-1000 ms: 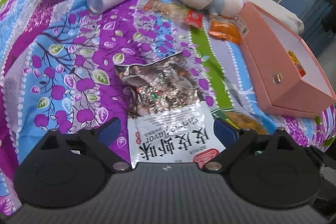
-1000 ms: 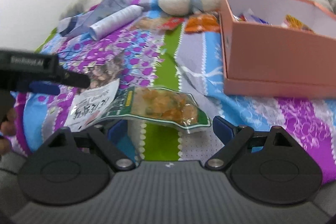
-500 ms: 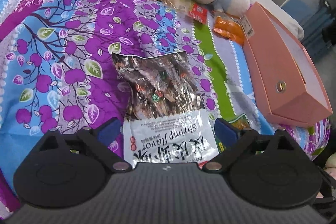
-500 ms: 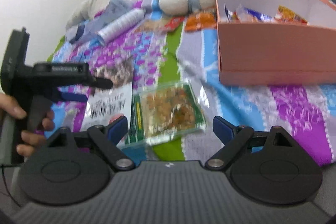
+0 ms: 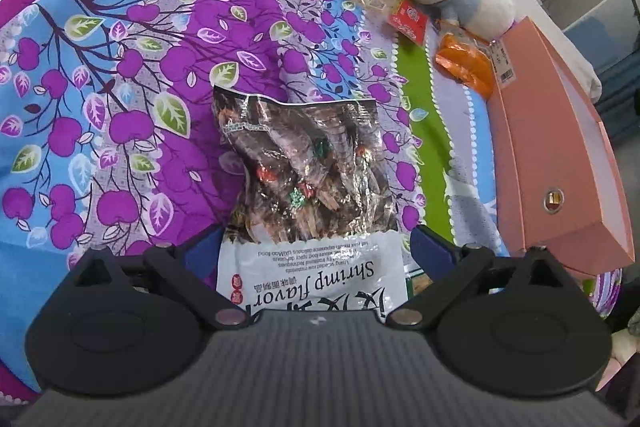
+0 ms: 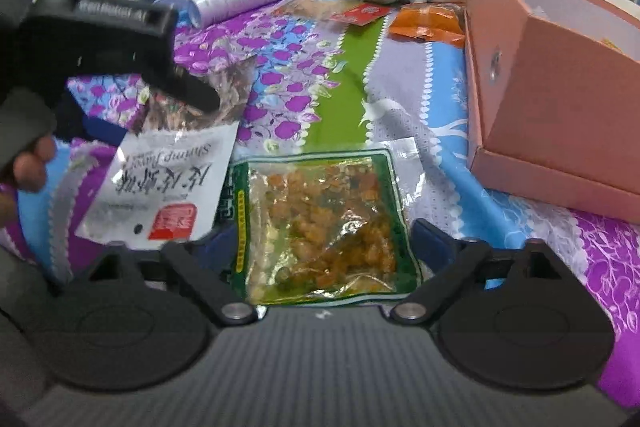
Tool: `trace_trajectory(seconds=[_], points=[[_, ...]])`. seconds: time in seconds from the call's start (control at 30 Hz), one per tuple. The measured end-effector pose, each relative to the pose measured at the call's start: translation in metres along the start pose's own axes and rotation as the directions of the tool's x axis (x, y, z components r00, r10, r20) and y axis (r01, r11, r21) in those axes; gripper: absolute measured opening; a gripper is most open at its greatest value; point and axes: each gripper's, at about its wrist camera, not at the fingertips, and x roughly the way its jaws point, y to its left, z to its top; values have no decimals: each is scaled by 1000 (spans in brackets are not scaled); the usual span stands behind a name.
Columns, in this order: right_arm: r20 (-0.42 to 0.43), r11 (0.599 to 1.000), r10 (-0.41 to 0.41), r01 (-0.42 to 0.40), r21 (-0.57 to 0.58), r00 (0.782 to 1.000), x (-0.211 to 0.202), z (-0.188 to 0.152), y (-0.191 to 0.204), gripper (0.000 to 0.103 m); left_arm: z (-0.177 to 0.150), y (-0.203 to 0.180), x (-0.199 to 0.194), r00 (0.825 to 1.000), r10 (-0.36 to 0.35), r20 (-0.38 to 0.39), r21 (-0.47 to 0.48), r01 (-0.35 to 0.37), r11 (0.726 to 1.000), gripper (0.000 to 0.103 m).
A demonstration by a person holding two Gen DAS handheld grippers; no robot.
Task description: Organize snacks
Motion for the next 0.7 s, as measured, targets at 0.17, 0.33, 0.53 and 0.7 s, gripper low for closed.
trace_trajectory(seconds=[0.17, 0.33, 0.53, 0.7], points=[[10, 999, 5, -4, -44, 1000, 3, -3, 1, 98, 3, -9, 5, 999, 40, -10, 19, -39, 999, 102], [17, 1000, 2, -1, -12, 1000, -2, -2, 1, 77, 5, -22, 12, 993, 118, -21, 40, -117, 992, 102], [38, 1000, -7, 8, -27, 999, -6, -4, 9, 59, 8, -34, 23, 983, 181, -22, 61, -179, 982, 103], [40, 1000, 1, 0, -29, 999, -14, -1, 13, 50, 9, -40, 33, 974, 227, -26, 100, -223, 970, 102]])
